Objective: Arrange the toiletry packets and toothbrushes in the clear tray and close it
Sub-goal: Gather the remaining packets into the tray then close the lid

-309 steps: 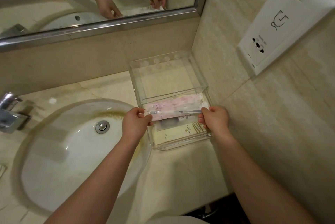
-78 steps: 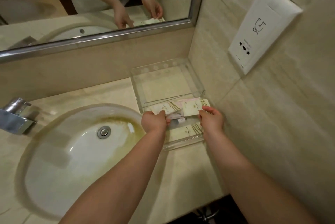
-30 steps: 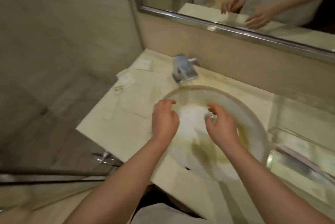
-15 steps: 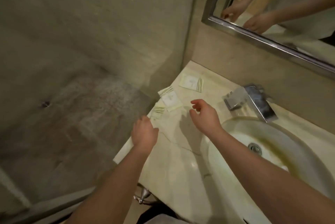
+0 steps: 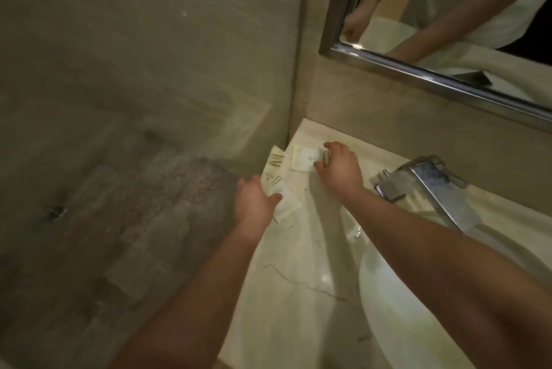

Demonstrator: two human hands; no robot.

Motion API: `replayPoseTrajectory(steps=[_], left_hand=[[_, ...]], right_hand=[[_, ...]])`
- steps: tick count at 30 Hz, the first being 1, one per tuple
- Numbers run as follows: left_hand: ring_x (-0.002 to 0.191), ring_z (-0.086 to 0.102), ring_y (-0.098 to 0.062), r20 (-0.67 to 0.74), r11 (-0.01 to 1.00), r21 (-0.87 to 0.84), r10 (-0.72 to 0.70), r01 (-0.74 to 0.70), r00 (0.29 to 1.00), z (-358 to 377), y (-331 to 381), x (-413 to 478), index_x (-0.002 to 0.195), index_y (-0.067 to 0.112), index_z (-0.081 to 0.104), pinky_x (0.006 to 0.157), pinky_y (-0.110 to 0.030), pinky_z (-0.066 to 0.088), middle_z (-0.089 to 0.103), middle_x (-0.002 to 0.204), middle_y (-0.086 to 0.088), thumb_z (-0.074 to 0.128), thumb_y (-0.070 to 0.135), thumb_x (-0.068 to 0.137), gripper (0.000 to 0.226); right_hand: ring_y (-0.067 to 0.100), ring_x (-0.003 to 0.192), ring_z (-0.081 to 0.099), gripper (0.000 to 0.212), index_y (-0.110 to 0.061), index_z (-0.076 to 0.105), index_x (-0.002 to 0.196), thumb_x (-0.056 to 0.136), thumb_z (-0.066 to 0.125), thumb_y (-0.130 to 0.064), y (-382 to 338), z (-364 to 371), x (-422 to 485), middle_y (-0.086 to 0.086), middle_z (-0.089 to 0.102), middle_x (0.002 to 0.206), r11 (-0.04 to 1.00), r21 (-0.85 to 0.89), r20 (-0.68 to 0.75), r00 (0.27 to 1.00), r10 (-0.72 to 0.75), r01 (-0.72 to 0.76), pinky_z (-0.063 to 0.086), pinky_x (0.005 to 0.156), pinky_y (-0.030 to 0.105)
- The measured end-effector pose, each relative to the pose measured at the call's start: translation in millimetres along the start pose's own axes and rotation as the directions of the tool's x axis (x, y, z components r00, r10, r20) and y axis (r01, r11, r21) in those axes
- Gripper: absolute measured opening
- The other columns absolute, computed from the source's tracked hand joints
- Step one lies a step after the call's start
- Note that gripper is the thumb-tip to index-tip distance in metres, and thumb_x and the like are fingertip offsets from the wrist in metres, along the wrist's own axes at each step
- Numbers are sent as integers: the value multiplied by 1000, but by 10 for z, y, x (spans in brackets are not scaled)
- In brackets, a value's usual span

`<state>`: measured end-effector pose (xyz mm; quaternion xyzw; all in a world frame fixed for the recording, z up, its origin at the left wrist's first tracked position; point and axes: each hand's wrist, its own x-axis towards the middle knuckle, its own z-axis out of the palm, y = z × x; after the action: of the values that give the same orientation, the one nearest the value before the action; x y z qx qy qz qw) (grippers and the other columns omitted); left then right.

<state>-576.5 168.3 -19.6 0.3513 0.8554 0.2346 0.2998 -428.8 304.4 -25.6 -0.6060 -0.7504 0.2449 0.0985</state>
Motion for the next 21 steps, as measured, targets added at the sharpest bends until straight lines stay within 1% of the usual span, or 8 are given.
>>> replayPoseTrajectory(steps=[2,4,7,11,13,16,19,21], left_hand=[[100,59,-23,28,999,44,-7,6,1000,109,59,146,116,15,63,77,-26,43,63,115,-7,79,32,72,49],[97,64,-25,62,999,27,-39,37,997,165,71,198,113,15,65,77,-30,53,67,111,-7,79,27,71,45],[88,67,-25,-35,998,-23,-52,51,998,182,32,179,106,17,65,74,-39,59,67,104,-6,72,25,72,36],[84,66,-20,-62,984,-177,-28,17,998,131,199,-85,99,19,65,71,-34,57,69,93,1,65,17,78,21],[84,67,-17,-10,964,-265,-10,7,1000,113,367,-325,99,20,66,71,-32,56,69,92,3,68,17,77,22],[83,68,-10,87,919,-395,40,-3,995,153,661,-778,98,21,66,71,-30,56,70,90,8,76,20,76,24],[77,71,-11,192,880,-474,119,-14,974,347,1043,-1363,96,21,69,69,-31,57,74,88,5,78,23,76,23],[65,69,-14,251,871,-490,160,-17,955,541,1284,-1780,91,16,69,61,-30,54,74,76,0,76,20,78,14]], right_hand=[[35,125,45,55,-16,50,138,86,67,-27,47,58,80,8,51,141,997,-75,12,1000,-7,8,41,99,40],[34,120,45,54,-17,51,136,84,66,-27,89,78,99,9,56,132,989,-149,13,1000,-7,9,43,91,40],[35,109,53,38,-14,57,120,84,64,-25,99,32,36,12,65,111,988,-149,42,998,37,-30,43,77,38],[30,87,62,22,-10,59,97,87,63,-29,138,-146,-368,10,67,92,977,197,52,996,69,-78,43,65,34],[23,81,63,20,-12,62,96,87,65,-30,185,-341,-745,3,68,90,902,417,27,994,108,-110,45,65,32],[15,85,69,15,-20,67,100,88,67,-27,378,-660,-1404,-2,73,94,683,706,86,980,182,-189,56,76,35],[14,89,71,14,-26,69,98,84,70,-25,830,-934,-2041,-4,76,94,552,799,104,959,264,-238,57,84,40],[20,92,73,15,-23,70,100,85,69,-22,1169,-1128,-2391,0,77,96,424,866,108,927,360,-266,59,84,43]])
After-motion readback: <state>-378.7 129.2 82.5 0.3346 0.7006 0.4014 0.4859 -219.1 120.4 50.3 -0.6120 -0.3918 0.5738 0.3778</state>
